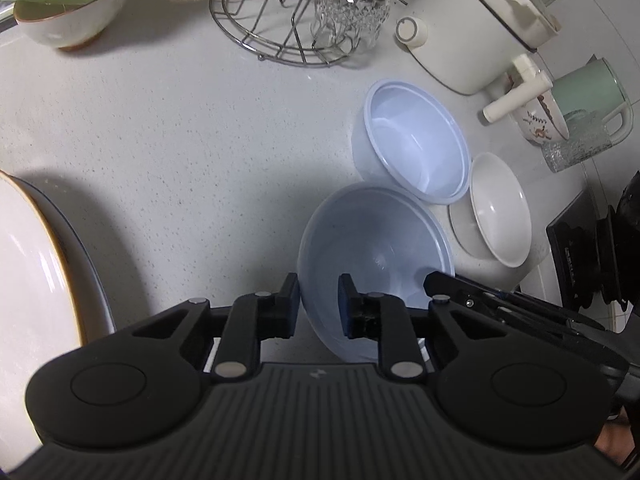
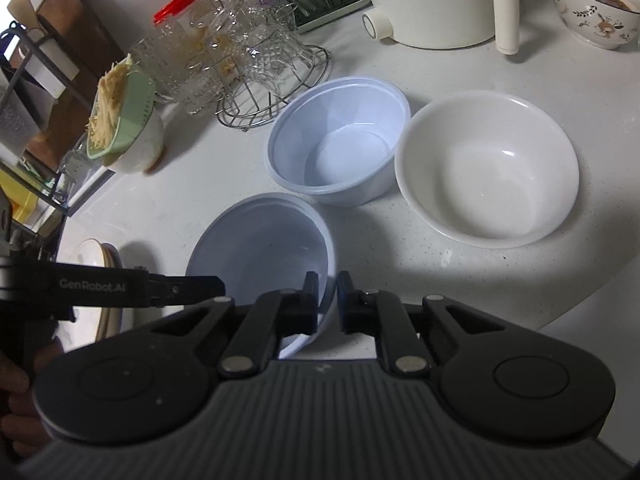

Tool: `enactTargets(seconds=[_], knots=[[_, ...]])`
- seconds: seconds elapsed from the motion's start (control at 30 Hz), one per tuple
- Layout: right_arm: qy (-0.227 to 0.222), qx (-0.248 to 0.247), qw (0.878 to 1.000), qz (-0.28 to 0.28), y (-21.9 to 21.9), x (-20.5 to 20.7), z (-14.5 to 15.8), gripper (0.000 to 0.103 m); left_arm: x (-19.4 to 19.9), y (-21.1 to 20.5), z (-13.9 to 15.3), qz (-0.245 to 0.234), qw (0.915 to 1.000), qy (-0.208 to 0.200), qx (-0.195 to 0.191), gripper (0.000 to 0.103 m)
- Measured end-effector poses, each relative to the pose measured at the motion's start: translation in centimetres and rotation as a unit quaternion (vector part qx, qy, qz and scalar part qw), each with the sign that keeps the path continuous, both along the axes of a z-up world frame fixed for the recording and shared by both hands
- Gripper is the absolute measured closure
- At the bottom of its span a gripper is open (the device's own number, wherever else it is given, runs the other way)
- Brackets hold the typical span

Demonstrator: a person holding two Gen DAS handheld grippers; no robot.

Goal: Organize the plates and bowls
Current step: 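Lift the pale blue bowl and carry it toward the other blue bowl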

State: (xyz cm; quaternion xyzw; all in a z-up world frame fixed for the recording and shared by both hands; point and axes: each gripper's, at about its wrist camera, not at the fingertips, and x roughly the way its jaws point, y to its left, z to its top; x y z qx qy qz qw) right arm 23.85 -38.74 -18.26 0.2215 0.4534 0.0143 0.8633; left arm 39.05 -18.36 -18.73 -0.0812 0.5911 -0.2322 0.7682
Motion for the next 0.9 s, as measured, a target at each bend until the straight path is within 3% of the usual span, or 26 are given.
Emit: enactTargets(seconds=[0.5, 0.9], knots=[[-0.031, -0.008, 0.995, 0.092, 3.2, 2.8, 3.1, 0.091, -0.2, 4.6, 2.8, 0.081, 0.9966, -0.013, 0.005, 0.079], [0.005, -0.005, 0.993, 0.117, 5.4, 5.6, 1.7, 0.091, -0.9, 6.1, 2.0, 0.107, 0.9933, -0.025, 0.034, 0.079]])
